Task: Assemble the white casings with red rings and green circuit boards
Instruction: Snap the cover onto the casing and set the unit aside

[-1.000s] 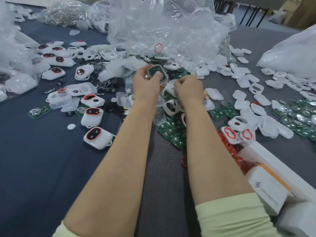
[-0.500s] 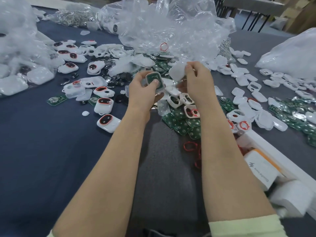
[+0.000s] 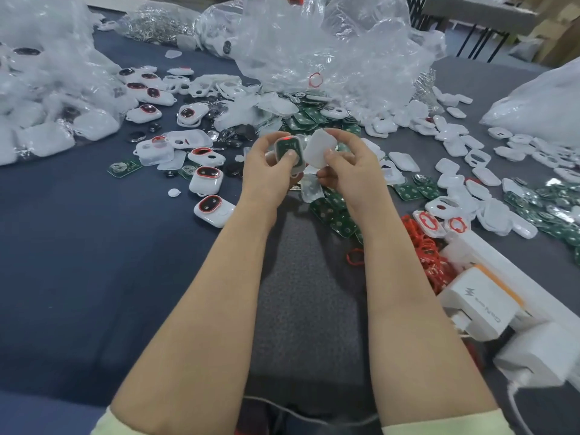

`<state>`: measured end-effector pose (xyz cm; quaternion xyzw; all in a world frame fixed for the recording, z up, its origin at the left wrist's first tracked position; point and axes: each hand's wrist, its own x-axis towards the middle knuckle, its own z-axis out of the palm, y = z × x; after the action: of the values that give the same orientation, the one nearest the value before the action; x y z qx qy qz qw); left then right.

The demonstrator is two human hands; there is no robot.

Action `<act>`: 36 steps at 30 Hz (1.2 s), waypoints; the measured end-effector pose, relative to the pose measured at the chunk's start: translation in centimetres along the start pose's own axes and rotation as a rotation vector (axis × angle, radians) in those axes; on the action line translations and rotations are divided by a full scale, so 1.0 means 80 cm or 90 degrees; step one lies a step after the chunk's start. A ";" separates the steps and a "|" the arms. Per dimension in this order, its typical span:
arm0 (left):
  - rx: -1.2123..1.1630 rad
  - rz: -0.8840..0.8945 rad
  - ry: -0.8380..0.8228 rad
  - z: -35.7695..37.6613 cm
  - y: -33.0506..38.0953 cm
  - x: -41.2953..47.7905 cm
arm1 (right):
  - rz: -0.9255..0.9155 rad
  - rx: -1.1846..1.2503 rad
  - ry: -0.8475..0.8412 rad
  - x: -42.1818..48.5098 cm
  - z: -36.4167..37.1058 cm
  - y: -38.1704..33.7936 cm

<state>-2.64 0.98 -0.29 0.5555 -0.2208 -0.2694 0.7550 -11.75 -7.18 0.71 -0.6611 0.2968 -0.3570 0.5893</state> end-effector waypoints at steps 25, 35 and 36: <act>-0.135 -0.126 -0.047 0.008 0.004 0.002 | -0.057 -0.217 0.147 -0.005 0.002 -0.006; -0.101 -0.107 -0.061 0.009 0.002 0.003 | -0.082 -0.276 0.112 -0.003 0.010 -0.002; -0.093 -0.105 -0.064 0.009 0.001 0.003 | -0.085 -0.285 0.109 -0.003 0.011 -0.001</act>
<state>-2.88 0.29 0.00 0.5015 -0.1916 -0.3733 0.7566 -11.16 -6.47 0.72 -0.7608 0.3730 -0.3751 0.3759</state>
